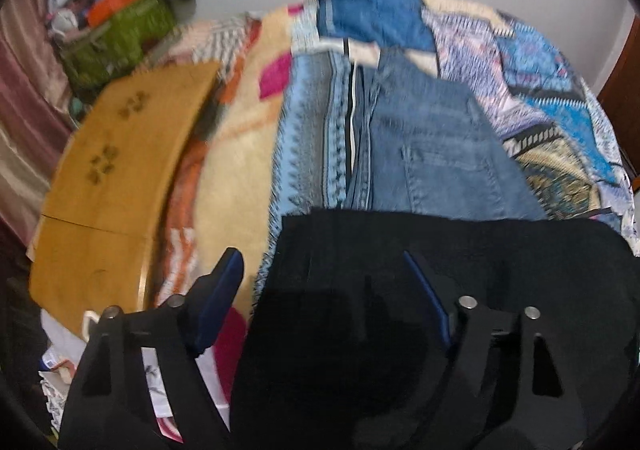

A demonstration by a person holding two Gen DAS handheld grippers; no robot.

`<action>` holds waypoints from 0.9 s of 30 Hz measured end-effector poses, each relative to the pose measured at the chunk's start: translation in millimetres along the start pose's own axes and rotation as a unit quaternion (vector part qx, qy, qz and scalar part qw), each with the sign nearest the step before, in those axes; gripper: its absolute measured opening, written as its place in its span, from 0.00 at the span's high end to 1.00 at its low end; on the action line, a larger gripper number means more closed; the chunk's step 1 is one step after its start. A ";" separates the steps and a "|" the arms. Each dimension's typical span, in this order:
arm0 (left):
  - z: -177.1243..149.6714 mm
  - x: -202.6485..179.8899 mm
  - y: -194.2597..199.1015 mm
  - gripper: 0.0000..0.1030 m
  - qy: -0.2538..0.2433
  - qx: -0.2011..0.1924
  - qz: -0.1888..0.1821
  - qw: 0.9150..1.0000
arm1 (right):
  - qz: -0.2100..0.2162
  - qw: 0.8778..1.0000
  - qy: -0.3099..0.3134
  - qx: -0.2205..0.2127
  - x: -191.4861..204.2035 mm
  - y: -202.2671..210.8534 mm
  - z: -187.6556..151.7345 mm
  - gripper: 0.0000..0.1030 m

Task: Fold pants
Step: 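Grasp the black pants' waistband edge with both grippers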

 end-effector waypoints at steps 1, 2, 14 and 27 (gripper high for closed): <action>-0.5 3.1 -10.8 0.27 0.004 0.012 -0.001 1.000 | 0.005 1.000 0.004 0.007 0.0 -6.8 1.9 0.02; -2.0 6.5 -21.3 0.31 0.011 0.026 -0.001 1.000 | 0.011 1.000 0.010 0.015 1.1 -14.9 4.4 0.02; -17.3 16.6 -82.5 0.37 0.021 0.074 -0.024 0.997 | 0.071 0.993 0.038 0.090 25.4 -79.0 7.6 0.23; -23.9 -0.8 -48.2 0.89 -0.006 0.039 0.027 0.999 | 0.054 0.993 0.062 0.090 26.3 -61.2 -12.6 0.95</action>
Point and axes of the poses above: each gripper's, at about its wrist camera, not at the fingertips, and y roughly against the way its jaws point, x to its left, z to its top, the point moved 6 cm from there along -y, roughly the way its jaws point, and after that the axes turned 5 degrees about -z, right-handed, at the moved point
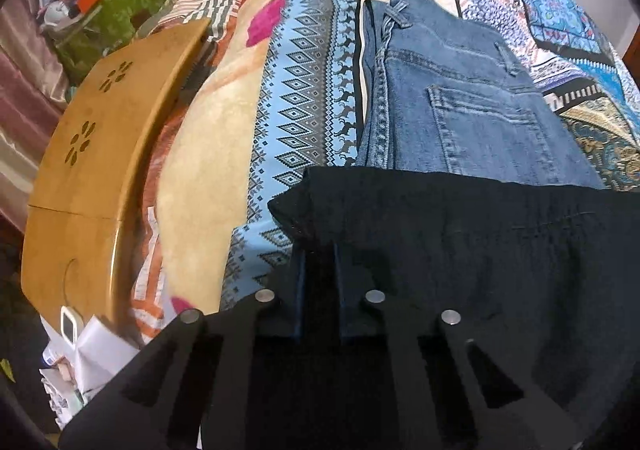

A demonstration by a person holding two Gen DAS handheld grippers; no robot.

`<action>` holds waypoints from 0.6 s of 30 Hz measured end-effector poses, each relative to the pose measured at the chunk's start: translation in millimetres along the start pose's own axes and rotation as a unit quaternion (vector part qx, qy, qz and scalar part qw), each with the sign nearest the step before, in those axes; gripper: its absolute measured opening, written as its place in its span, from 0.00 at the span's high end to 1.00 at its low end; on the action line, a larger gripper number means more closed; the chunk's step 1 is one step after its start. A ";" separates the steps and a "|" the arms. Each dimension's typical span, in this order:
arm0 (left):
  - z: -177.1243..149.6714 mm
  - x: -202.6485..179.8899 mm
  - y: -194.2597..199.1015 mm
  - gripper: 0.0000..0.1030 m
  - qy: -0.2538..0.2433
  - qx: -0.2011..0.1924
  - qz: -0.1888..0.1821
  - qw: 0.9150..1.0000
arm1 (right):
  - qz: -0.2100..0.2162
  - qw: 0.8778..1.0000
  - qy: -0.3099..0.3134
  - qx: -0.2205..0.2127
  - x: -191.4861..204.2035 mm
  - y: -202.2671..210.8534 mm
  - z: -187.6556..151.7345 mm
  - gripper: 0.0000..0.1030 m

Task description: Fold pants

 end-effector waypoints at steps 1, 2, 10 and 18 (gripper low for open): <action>-0.3 1.1 4.1 0.90 0.002 -0.002 -0.002 1.000 | 0.003 1.000 -0.003 -0.001 0.4 2.8 -1.8 0.96; 0.4 1.4 10.9 0.90 0.004 -0.005 -0.005 1.000 | 0.002 1.000 -0.002 -0.006 1.9 7.6 -2.8 0.96; -2.1 7.9 104.3 0.92 0.010 -0.077 -0.030 0.997 | 0.005 0.998 -0.005 -0.062 17.9 69.6 2.4 0.97; -45.6 14.5 191.6 0.94 -0.001 -0.121 -0.047 0.992 | 0.004 0.994 -0.002 -0.113 37.1 144.5 -8.0 0.97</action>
Point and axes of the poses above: each gripper's, at about its wrist camera, not at the fingertips, and y roughly against the way its jaws point, x to its left, z to its top, the point moved 6 cm from there along -y, roughly the way its jaws point, and after that the axes turned 5 degrees about -z, right-handed, at the moved point
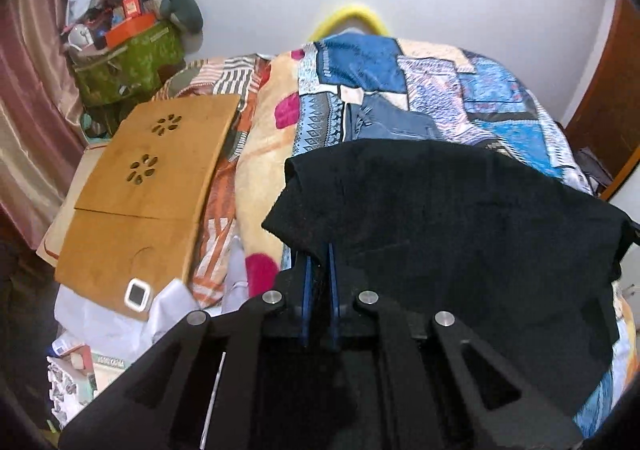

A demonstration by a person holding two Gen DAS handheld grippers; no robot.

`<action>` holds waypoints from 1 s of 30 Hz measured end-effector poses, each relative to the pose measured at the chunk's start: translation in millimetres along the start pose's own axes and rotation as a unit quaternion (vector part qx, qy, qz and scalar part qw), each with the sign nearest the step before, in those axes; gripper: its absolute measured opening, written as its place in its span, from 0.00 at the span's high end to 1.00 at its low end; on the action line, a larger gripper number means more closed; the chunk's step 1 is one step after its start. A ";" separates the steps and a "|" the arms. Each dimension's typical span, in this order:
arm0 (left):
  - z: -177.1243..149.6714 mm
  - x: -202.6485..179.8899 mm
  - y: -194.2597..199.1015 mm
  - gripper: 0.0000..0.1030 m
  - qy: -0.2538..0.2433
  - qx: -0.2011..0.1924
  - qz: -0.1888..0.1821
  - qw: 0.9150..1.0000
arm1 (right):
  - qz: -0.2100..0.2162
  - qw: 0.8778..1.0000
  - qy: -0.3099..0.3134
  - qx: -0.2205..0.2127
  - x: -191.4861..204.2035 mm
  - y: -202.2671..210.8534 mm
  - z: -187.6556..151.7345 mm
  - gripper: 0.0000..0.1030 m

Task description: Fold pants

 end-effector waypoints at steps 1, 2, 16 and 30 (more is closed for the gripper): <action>-6.6 -0.4 12.0 0.95 -0.005 -0.006 0.002 1.000 | 0.001 1.000 0.001 -0.002 2.5 5.2 -2.3 0.97; -11.8 -0.5 20.0 0.97 -0.009 -0.010 0.006 1.000 | 0.001 1.000 0.003 -0.004 5.6 11.7 -5.1 0.97; -117.7 18.4 65.2 0.97 -0.005 0.003 0.031 0.999 | 0.015 1.000 0.003 -0.004 43.9 53.5 -79.8 0.97; -195.2 43.6 56.2 0.97 0.029 0.058 0.070 0.995 | 0.011 0.999 -0.023 0.031 59.9 52.8 -148.2 0.96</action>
Point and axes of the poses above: each gripper's, at about its wrist camera, not at the fingertips, and y roughly against the way its jaws point, x to its left, z to its top, the point moved 6 cm from there along -y, roughly the way its jaws point, and after that the axes turned 5 degrees about -z, right-handed, at the moved point
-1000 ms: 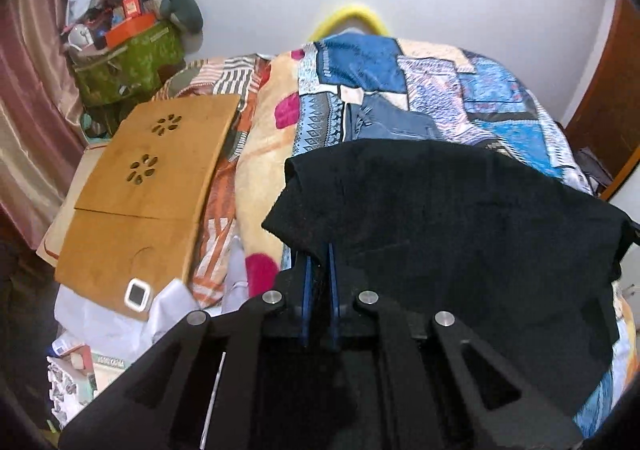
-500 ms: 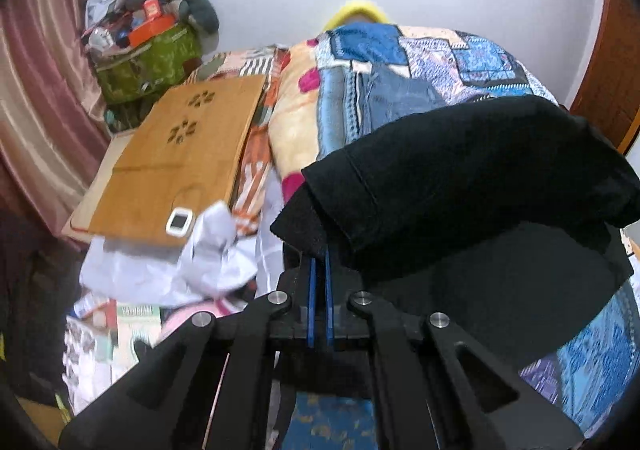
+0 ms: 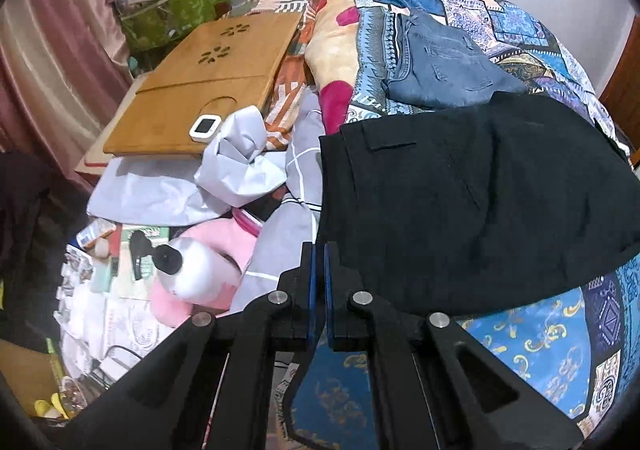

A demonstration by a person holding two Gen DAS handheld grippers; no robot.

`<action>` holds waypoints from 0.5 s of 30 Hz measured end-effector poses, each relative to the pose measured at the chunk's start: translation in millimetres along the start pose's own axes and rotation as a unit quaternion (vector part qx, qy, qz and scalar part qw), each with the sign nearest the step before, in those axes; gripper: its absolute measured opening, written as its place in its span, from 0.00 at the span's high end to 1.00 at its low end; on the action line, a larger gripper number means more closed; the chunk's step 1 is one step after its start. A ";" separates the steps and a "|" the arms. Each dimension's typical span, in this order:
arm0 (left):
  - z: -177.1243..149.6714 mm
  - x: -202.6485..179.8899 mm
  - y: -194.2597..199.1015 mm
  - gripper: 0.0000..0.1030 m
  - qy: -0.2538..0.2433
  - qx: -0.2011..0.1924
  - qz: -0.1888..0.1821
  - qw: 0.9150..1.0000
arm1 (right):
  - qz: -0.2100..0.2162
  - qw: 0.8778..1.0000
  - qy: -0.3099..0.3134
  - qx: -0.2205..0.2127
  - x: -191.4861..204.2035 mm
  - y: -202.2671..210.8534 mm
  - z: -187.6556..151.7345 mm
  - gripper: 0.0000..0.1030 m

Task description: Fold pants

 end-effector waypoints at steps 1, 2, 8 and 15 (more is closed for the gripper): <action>1.8 -1.6 5.0 0.97 -0.005 -0.007 0.004 1.000 | -0.002 1.000 0.000 -0.001 -0.6 2.5 0.7 0.96; 3.8 -2.2 9.0 0.97 -0.009 -0.013 0.006 1.000 | -0.002 1.000 -0.002 -0.004 -2.4 6.7 1.8 0.96; 32.0 -27.9 30.6 0.79 -0.039 -0.047 -0.007 0.998 | -0.014 0.999 -0.030 -0.037 -16.7 34.0 20.5 0.61; 70.8 -69.1 44.3 0.09 -0.055 -0.095 -0.024 0.994 | -0.059 0.991 -0.078 -0.092 -53.3 50.7 51.5 0.17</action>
Point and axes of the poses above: each gripper's, at about its wrist camera, not at the fingertips, and y roughly against the way its jaws point, x to its left, z to its top, the point moved 6 cm from there along -y, roughly the way its jaws point, and after that the axes turned 5 degrees about -z, right-handed, at the moved point
